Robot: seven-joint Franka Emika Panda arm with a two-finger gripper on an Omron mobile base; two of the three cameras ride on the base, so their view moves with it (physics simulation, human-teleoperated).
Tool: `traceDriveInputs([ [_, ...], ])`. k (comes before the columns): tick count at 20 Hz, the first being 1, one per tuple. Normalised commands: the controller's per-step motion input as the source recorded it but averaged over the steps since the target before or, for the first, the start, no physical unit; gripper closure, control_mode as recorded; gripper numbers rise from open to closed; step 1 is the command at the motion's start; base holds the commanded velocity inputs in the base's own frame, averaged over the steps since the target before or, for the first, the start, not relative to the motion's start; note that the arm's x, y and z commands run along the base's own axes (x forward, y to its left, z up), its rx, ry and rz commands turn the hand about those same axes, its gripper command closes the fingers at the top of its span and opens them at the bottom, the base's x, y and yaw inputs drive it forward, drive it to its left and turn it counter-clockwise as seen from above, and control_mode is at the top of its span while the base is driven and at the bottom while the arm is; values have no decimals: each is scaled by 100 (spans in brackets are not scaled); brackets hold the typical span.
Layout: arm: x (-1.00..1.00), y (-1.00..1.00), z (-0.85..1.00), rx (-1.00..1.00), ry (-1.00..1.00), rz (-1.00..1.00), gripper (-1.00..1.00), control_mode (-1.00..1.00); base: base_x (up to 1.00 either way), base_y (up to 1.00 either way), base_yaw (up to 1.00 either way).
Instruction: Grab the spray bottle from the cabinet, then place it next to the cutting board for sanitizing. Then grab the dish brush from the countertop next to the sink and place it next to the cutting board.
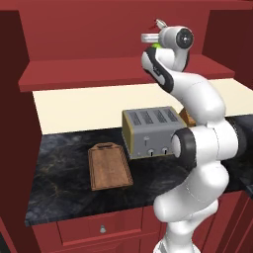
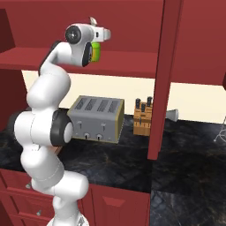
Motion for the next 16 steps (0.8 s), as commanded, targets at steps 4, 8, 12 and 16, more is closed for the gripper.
traceDriveInputs([
  [4, -50, -21, 0, 4, -6, -9, 100, -100, 0, 0, 0],
  [8, -54, -11, 6, 3, -11, -7, 100, -100, 0, 0, 0],
  [12, -57, -10, 17, 1, -16, -6, 100, -100, 0, 0, 0],
  [16, -67, -15, 9, 2, -13, -6, 100, -100, 0, 0, 0],
])
